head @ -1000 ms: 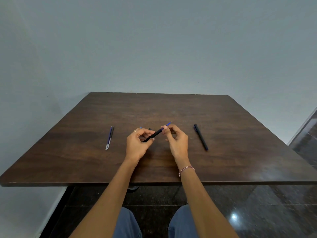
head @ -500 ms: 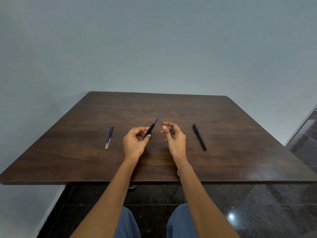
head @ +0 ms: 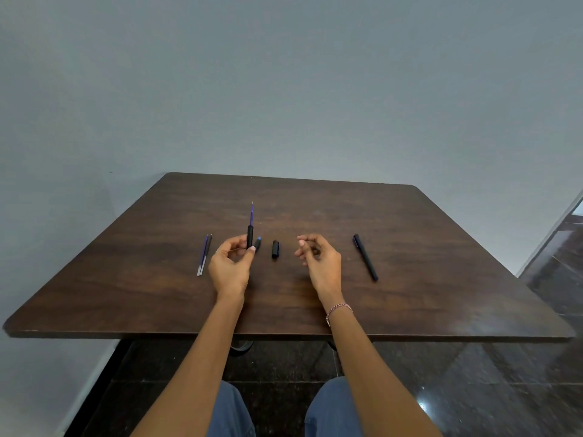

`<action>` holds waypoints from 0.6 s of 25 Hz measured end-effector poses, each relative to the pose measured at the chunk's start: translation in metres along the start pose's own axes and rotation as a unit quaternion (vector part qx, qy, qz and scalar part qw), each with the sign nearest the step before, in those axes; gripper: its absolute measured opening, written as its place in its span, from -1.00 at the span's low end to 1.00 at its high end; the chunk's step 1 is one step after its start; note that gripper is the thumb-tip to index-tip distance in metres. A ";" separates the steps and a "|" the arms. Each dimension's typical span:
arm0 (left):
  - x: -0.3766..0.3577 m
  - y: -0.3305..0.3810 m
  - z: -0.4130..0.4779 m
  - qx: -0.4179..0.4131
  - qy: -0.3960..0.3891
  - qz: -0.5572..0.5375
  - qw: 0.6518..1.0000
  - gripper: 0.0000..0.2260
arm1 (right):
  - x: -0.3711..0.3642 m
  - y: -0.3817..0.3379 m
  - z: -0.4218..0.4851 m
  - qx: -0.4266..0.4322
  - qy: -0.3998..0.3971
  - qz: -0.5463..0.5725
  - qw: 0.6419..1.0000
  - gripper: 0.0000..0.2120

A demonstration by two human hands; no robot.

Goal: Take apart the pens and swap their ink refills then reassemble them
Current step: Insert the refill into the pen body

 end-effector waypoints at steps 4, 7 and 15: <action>0.002 -0.003 0.003 0.012 0.013 -0.017 1.000 -0.74 | -0.004 -0.001 -0.001 0.025 -0.009 -0.048 0.998 -0.82; 0.001 -0.003 0.003 0.007 0.009 -0.018 1.000 -0.74 | -0.008 -0.005 0.003 0.051 -0.022 -0.098 0.994 -0.81; 0.001 -0.003 0.004 -0.004 0.008 -0.040 0.999 -0.74 | -0.057 -0.044 0.040 0.078 -0.107 -0.341 0.931 -0.83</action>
Point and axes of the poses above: each hand's wrist, its own z-axis towards the middle knuckle, its own x-axis out of the back of the hand, y = z × x, the point moved 3 cm from there along z, towards the middle knuckle, and after that the axes turned 8 degrees about -x, right-handed, at the moved point
